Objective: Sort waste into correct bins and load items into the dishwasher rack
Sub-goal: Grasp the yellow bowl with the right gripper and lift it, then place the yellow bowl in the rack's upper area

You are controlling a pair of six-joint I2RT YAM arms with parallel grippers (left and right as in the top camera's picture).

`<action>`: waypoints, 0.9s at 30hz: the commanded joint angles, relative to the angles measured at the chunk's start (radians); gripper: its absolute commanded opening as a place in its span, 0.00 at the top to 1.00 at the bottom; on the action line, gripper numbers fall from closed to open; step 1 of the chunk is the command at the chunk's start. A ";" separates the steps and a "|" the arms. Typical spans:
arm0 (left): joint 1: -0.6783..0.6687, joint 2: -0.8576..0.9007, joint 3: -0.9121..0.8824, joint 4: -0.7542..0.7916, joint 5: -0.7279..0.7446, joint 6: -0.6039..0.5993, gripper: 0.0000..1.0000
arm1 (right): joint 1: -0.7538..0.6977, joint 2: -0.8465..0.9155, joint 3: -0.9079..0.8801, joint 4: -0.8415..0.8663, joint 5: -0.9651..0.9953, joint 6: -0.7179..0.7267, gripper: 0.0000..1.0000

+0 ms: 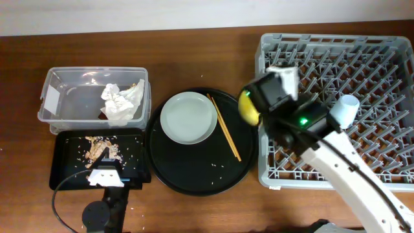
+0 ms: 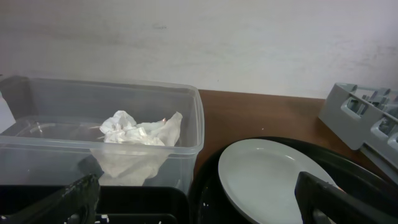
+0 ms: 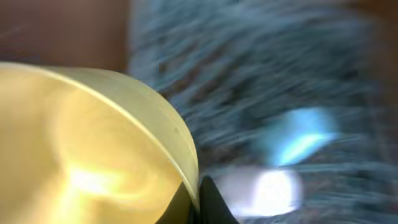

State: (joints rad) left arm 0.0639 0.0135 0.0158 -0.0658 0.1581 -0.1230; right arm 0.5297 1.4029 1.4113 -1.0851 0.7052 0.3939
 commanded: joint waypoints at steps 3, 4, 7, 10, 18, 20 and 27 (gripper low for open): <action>-0.004 -0.006 -0.006 0.001 0.003 0.016 0.01 | -0.155 0.086 0.012 0.116 0.512 0.039 0.96; -0.004 -0.006 -0.006 0.001 0.003 0.016 0.01 | -0.177 0.109 0.012 0.143 0.528 0.023 0.96; -0.004 -0.006 -0.006 0.001 0.003 0.016 0.01 | -0.245 0.216 0.012 0.282 0.602 -0.131 0.96; -0.004 -0.006 -0.007 0.001 0.003 0.016 0.01 | -0.291 0.346 0.012 0.417 0.609 -0.302 0.96; -0.004 -0.006 -0.006 0.001 0.003 0.016 0.01 | -0.231 0.558 0.012 0.449 0.667 -0.449 0.94; -0.004 -0.006 -0.007 0.001 0.003 0.016 0.01 | -0.184 0.558 0.012 0.407 0.631 -0.448 0.76; -0.004 -0.006 -0.007 0.001 0.003 0.016 0.01 | 0.021 0.433 0.037 0.256 0.480 -0.381 0.28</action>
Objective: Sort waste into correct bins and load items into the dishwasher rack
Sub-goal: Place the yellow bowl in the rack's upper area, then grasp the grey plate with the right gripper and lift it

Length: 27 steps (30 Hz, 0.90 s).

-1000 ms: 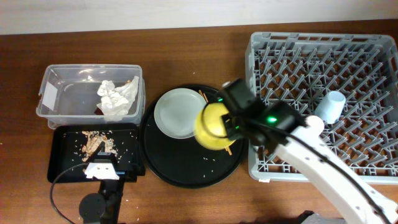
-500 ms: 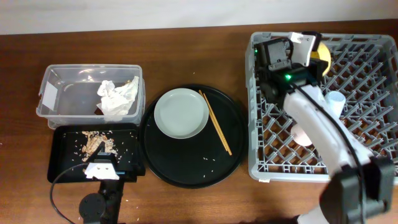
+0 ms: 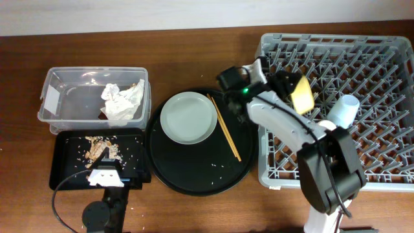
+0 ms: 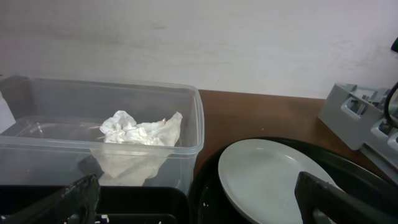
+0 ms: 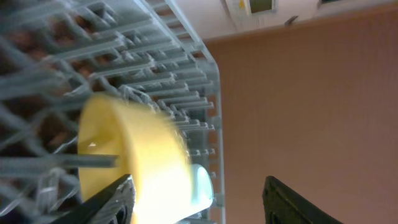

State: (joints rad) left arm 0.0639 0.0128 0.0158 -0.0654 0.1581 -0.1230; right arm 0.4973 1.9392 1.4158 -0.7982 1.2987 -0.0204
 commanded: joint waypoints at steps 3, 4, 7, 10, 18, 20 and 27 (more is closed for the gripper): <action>-0.004 -0.006 -0.007 0.000 0.003 0.016 0.01 | 0.073 -0.157 0.081 -0.130 -0.726 0.053 0.29; -0.004 -0.006 -0.007 0.000 0.003 0.016 0.01 | 0.071 -0.157 0.089 -0.153 -0.918 0.102 0.30; -0.004 -0.006 -0.006 0.000 0.003 0.016 0.01 | 0.073 -0.142 0.070 -0.131 -1.375 0.285 0.31; -0.004 -0.006 -0.006 0.000 0.003 0.016 0.01 | 0.074 -0.074 0.058 -0.117 -1.459 0.539 0.31; -0.004 -0.006 -0.006 0.000 0.003 0.016 0.01 | 0.098 0.159 0.058 -0.010 -1.550 0.719 0.41; -0.004 -0.006 -0.007 0.000 0.003 0.016 0.01 | 0.098 0.191 0.058 -0.008 -1.547 0.740 0.61; -0.004 -0.006 -0.006 0.000 0.003 0.016 0.01 | 0.093 0.090 0.058 -0.103 -1.466 0.618 0.96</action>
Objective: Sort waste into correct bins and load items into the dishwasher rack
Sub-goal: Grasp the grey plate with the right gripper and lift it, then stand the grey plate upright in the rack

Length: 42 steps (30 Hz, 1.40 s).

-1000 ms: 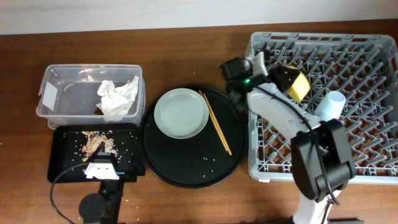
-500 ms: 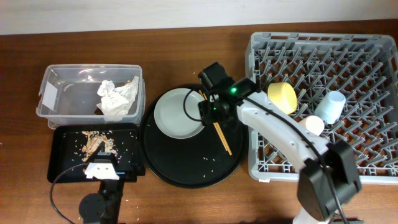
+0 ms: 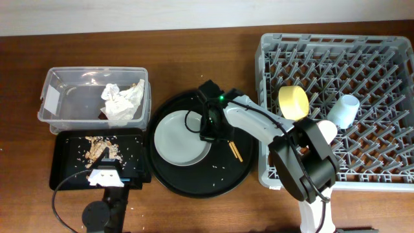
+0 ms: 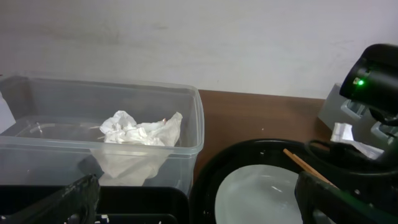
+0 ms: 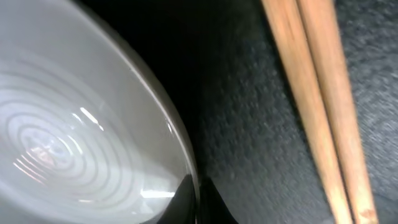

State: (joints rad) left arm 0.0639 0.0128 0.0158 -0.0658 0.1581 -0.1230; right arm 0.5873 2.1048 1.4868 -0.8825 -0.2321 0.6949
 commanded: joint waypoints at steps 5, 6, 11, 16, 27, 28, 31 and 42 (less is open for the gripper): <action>-0.004 -0.006 -0.006 0.001 0.003 0.016 0.01 | 0.000 -0.416 -0.013 -0.012 0.318 -0.219 0.96; -0.004 -0.006 -0.007 0.001 0.003 0.016 0.01 | 0.000 -0.464 -0.013 -0.013 0.369 -0.249 0.96; -0.004 -0.006 -0.006 0.001 0.003 0.016 0.01 | -0.011 -0.692 -0.013 -0.072 1.075 -0.298 0.96; -0.004 -0.006 -0.006 0.001 0.003 0.016 0.01 | -0.251 -0.636 -0.013 -0.032 1.384 -0.298 0.96; -0.004 -0.006 -0.007 0.001 0.003 0.016 0.01 | -0.589 -0.328 -0.013 0.113 1.128 -0.481 0.96; -0.004 -0.006 -0.007 0.001 0.003 0.016 0.01 | -0.571 -0.327 -0.013 0.117 1.137 -0.482 0.95; -0.004 -0.006 -0.007 0.001 0.003 0.016 0.01 | -0.502 -0.353 0.021 0.077 1.173 -0.481 0.33; -0.004 -0.006 -0.007 0.001 0.003 0.016 0.01 | 0.023 -0.326 -0.025 -0.112 0.490 -0.463 0.48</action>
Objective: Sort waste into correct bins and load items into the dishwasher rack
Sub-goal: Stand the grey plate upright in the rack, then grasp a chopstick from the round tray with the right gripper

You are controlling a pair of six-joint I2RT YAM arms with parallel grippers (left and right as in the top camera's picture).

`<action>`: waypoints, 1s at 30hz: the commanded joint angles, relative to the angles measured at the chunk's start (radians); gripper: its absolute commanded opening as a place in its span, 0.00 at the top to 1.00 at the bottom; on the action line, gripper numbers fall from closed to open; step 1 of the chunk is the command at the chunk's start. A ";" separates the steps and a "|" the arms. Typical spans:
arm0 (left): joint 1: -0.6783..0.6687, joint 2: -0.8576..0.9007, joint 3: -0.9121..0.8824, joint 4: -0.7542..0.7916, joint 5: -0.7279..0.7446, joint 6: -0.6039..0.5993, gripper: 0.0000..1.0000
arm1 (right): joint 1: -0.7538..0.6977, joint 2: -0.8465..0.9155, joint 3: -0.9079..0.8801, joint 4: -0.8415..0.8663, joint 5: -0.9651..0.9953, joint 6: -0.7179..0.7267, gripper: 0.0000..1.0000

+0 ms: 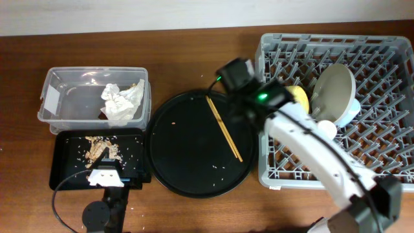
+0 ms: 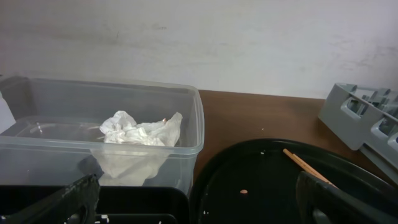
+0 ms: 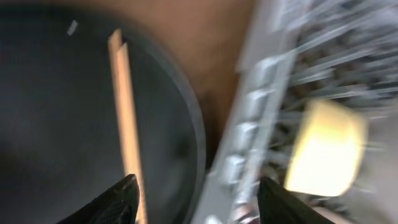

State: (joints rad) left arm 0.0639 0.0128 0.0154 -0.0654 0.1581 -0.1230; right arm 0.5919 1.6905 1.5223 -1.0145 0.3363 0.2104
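A pale plate [image 1: 333, 87] stands on edge in the grey dishwasher rack [image 1: 388, 165], next to a yellow cup [image 1: 299, 97] and a white cup [image 1: 351, 111]. A pair of chopsticks [image 1: 224, 128] lies on the round black tray [image 1: 187, 162]. My right arm [image 1: 262, 97] reaches over the rack's left edge. In the blurred right wrist view the right gripper [image 3: 193, 196] is open and holds nothing, with the chopsticks [image 3: 127, 112] to its left and the yellow cup [image 3: 323, 146] to its right. My left gripper [image 2: 199, 198] is open and low at the front left.
A clear bin [image 1: 61, 113] at the left holds crumpled tissue [image 1: 119, 100]. In front of it a black rectangular tray [image 1: 132, 152] carries food scraps [image 1: 97, 150]. Crumbs dot the round tray. The rack's left wall [image 3: 255, 130] rises beside the tray.
The plate has gone from the black tray to standing on edge in the rack. My right gripper, then at the plate's rim, is now open over the tray's right edge. Left arm unmoved.
First my right gripper held the yellow cup at the rack's left side. Then the cup lay in the rack and the gripper was open. After that it was at the plate's rim on the tray. Now the plate stands in the rack and only chopsticks remain.
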 commanded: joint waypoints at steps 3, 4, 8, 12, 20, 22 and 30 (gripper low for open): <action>-0.004 -0.006 -0.006 0.000 0.003 0.016 0.01 | 0.019 0.202 -0.075 0.027 -0.172 -0.059 0.59; -0.004 -0.006 -0.006 0.000 0.003 0.016 0.01 | 0.019 0.245 -0.075 0.030 -0.213 -0.090 0.61; -0.004 -0.006 -0.006 0.000 0.003 0.016 0.01 | 0.019 0.387 -0.075 0.044 -0.272 -0.123 0.68; -0.004 -0.006 -0.006 0.000 0.003 0.016 0.01 | 0.019 0.454 -0.076 0.053 -0.363 -0.129 0.87; -0.004 -0.006 -0.006 0.000 0.003 0.016 0.01 | 0.017 0.374 -0.063 -0.018 -0.359 -0.129 0.96; -0.004 -0.006 -0.006 0.000 0.003 0.016 0.01 | 0.017 0.299 -0.063 -0.013 -0.359 -0.129 0.96; -0.004 -0.006 -0.006 0.000 0.003 0.016 0.01 | 0.017 0.229 -0.064 0.052 -0.351 -0.156 0.75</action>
State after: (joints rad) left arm 0.0639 0.0128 0.0154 -0.0654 0.1581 -0.1230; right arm 0.6041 1.9064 1.4620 -0.9676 -0.0101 0.0776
